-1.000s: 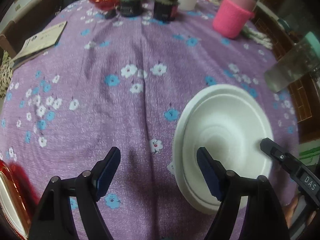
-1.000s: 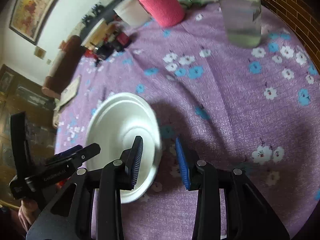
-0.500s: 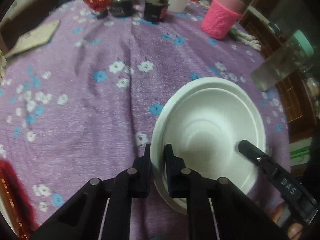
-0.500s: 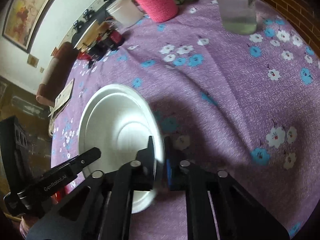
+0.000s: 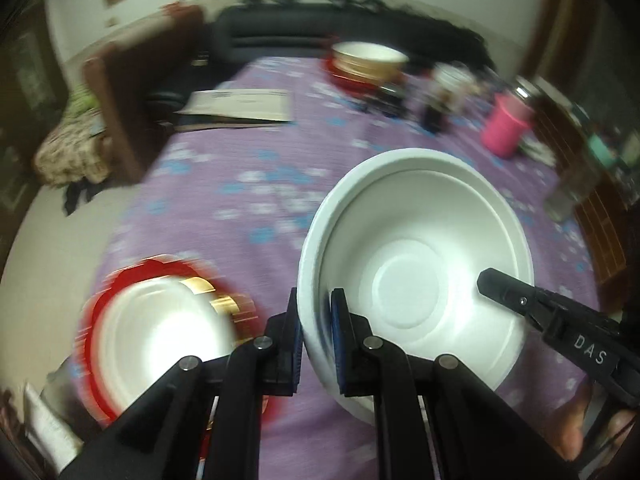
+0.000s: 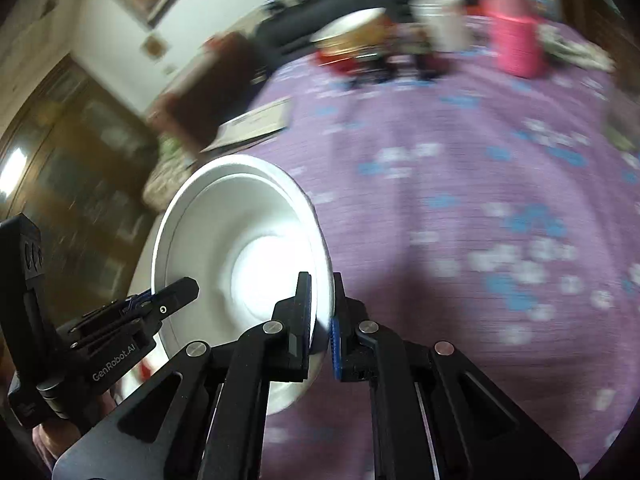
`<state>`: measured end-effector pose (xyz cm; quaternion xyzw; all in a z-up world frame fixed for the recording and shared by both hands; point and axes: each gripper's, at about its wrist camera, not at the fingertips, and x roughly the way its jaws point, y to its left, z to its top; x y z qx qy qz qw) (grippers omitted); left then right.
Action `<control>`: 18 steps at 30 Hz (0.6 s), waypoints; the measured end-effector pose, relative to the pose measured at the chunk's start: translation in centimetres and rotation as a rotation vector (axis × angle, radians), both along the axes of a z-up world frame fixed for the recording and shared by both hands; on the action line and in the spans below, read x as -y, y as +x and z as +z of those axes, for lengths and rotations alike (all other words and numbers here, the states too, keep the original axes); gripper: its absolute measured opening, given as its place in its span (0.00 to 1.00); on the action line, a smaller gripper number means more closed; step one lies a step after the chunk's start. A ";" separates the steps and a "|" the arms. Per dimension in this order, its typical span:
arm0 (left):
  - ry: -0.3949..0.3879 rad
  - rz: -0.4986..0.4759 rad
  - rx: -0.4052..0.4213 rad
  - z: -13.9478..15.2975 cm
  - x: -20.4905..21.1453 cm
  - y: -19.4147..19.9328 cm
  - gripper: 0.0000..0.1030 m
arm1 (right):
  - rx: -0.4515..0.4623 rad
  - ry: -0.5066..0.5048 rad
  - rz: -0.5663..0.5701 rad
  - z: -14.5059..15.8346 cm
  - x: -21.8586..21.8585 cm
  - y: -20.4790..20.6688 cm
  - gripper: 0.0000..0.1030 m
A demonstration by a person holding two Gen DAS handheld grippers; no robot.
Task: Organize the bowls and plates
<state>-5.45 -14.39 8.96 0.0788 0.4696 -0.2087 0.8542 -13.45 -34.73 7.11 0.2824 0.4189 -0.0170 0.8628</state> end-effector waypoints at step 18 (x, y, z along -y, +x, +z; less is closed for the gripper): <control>-0.017 0.244 0.036 -2.6 -15.6 1.4 0.13 | -0.008 -0.070 0.268 -0.8 -18.9 7.2 0.07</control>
